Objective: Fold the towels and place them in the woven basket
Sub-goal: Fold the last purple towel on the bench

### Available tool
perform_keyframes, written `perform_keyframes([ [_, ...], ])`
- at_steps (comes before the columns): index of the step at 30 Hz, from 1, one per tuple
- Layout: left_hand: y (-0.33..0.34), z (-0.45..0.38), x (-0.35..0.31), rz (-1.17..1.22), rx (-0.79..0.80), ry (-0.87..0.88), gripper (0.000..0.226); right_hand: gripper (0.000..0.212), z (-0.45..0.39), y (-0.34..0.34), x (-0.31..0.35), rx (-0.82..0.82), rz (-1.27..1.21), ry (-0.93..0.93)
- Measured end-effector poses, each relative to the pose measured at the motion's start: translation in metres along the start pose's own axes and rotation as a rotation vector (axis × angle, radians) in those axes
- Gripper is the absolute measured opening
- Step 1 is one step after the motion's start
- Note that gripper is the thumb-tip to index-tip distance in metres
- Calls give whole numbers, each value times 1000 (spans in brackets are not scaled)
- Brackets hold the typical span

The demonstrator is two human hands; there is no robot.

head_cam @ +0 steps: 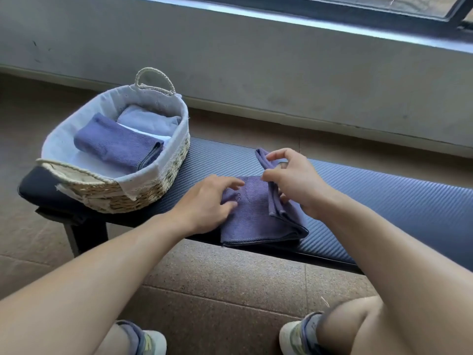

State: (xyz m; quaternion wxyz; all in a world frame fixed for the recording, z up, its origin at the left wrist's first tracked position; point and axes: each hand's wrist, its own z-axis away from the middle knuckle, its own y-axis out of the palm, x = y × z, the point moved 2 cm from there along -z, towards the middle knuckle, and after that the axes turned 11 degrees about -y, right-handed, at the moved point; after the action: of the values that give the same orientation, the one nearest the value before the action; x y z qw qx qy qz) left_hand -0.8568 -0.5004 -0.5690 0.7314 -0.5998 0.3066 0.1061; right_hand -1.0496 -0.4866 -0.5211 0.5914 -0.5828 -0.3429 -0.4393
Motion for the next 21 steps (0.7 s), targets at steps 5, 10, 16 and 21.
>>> perform_keyframes([
  [5,-6,-16,9,413,56,-288,21,34,1,23,-2,74,102,-34],
  [10,-2,-9,6,158,0,-128,17,34,-5,15,5,20,52,12],
  [16,40,14,-37,-139,155,318,58,28,-4,-53,8,60,-22,97],
  [21,76,45,-58,-406,233,426,85,26,-3,-88,-14,-90,-163,164],
])
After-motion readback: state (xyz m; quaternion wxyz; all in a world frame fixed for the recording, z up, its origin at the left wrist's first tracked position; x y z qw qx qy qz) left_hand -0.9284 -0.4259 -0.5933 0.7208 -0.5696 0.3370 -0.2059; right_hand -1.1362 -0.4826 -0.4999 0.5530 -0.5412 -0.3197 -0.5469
